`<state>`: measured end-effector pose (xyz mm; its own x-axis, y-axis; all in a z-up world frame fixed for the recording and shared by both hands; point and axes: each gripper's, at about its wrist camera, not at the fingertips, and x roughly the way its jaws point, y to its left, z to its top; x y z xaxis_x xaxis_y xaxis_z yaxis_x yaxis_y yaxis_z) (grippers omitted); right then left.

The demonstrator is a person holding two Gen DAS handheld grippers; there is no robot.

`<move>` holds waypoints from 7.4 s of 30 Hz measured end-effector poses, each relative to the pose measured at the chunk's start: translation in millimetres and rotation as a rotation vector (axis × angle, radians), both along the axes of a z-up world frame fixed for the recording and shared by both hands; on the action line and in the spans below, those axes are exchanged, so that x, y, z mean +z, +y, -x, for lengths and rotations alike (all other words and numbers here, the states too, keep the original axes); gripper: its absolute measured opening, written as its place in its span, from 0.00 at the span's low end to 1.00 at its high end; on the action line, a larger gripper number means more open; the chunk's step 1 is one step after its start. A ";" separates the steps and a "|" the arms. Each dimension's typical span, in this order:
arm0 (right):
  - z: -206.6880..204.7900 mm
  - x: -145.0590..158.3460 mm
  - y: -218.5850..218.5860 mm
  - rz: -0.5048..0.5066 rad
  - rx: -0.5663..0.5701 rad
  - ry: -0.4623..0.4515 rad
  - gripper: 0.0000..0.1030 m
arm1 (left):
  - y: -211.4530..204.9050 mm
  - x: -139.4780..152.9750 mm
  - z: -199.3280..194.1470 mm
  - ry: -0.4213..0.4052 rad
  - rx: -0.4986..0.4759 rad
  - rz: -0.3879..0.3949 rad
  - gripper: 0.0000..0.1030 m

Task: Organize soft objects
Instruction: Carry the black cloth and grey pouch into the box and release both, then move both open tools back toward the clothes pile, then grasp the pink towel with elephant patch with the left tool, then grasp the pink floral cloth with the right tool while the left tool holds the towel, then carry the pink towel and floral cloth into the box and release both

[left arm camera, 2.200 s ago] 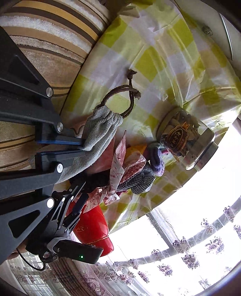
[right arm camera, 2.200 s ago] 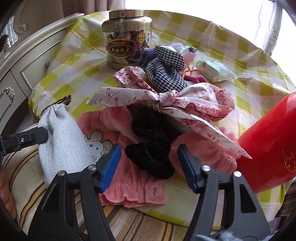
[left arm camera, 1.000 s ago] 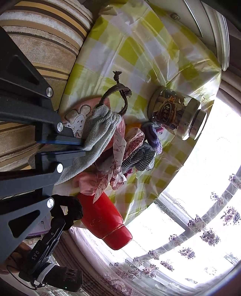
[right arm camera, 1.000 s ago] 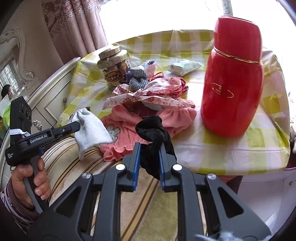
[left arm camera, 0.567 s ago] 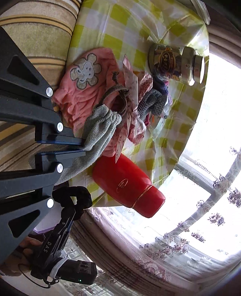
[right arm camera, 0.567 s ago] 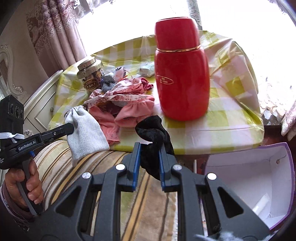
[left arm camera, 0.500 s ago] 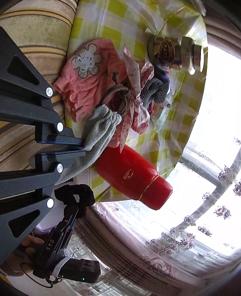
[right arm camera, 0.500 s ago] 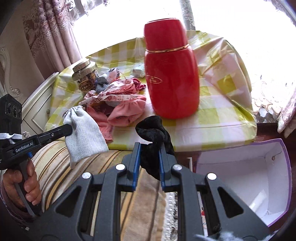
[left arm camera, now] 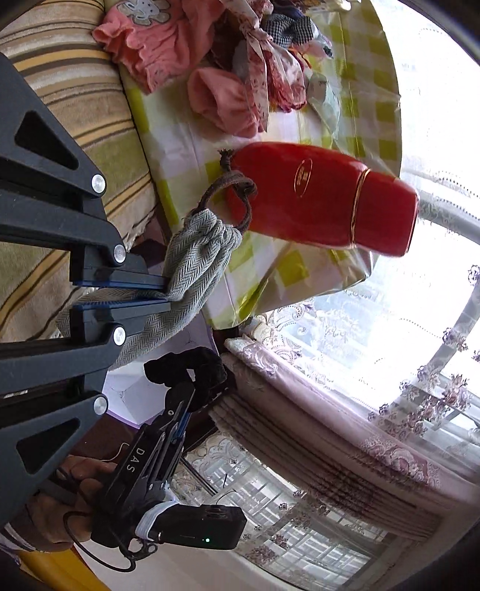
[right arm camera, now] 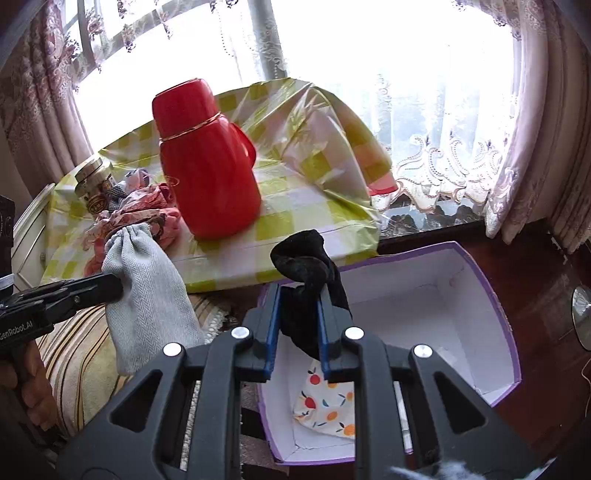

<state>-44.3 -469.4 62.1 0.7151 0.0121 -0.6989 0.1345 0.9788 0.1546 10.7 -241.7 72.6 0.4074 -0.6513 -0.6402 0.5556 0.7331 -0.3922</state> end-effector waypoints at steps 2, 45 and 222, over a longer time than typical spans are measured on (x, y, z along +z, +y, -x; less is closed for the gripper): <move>5.8 2.3 -12.1 0.014 -0.038 -0.005 0.21 | -14.3 2.6 6.0 -0.005 -0.031 -0.001 0.05; -6.7 11.9 52.2 0.068 0.118 0.008 0.68 | 118.6 -22.8 -16.5 0.097 0.309 -0.009 0.50; -11.7 -1.2 -53.5 0.026 -0.195 -0.029 0.62 | -65.2 -13.1 -17.0 -0.007 -0.097 -0.015 0.58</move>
<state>-32.6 -522.9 60.9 0.7216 -0.1464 -0.6766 0.3183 0.9381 0.1364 27.7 -306.9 59.5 0.3472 -0.6779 -0.6480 0.6267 0.6817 -0.3774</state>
